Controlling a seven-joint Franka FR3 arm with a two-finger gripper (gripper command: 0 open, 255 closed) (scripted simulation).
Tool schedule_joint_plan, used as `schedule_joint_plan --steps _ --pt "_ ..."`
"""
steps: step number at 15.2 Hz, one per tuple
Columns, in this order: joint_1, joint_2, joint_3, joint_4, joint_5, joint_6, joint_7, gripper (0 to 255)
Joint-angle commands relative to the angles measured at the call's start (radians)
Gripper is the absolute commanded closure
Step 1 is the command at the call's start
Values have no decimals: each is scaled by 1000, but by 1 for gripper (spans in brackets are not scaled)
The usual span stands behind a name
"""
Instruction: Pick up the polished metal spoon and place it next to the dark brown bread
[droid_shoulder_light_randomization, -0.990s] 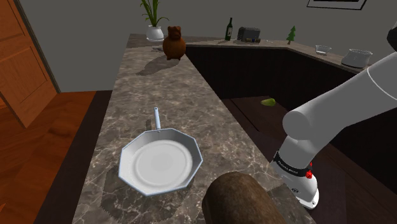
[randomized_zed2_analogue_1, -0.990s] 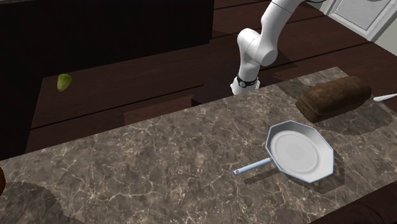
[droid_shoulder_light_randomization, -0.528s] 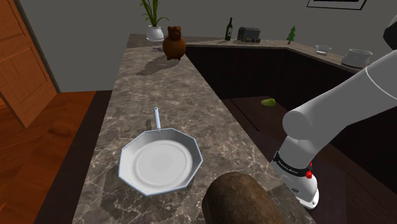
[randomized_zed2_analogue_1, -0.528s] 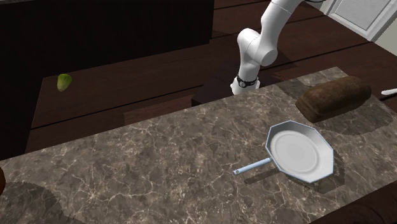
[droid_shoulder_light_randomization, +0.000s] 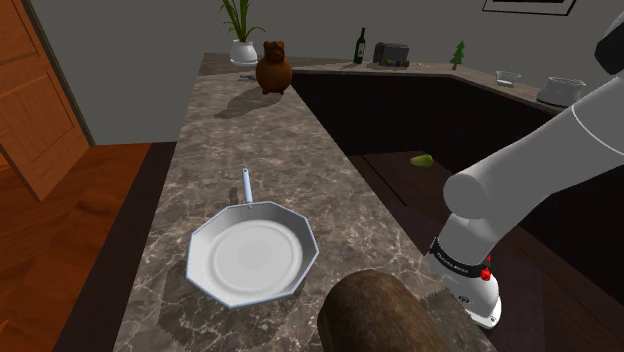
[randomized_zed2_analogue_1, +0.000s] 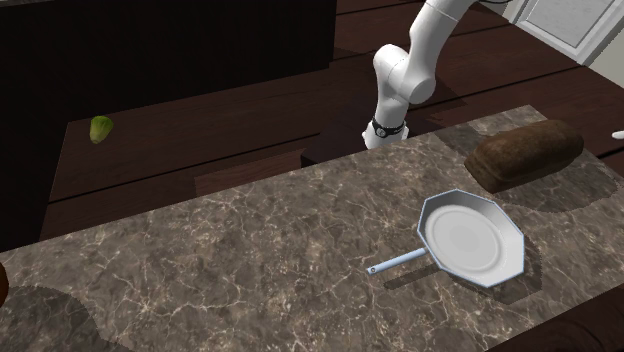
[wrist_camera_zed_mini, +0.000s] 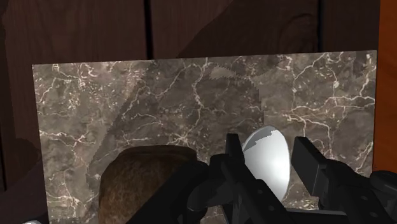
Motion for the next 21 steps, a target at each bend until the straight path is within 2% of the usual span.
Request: schedule_joint_plan --steps 1,3,4,5,6,7,8,12,16,21 --pt "91 72 -61 -80 -60 30 4 255" --pt "245 182 -168 -183 -161 79 28 255" --pt "367 255 -257 -232 -234 106 58 255" --pt "632 321 -495 -278 -303 128 88 255" --pt "772 262 -677 -314 -245 117 34 255" --pt "830 206 -774 -349 -195 103 -15 255" --pt "798 122 -800 -380 -115 74 -87 255" --pt "885 -23 -1001 -502 -24 19 -228 255" --pt "932 -129 -1145 -609 6 -31 -341 255" --pt "958 -232 -1293 -718 -2 -87 -468 255"
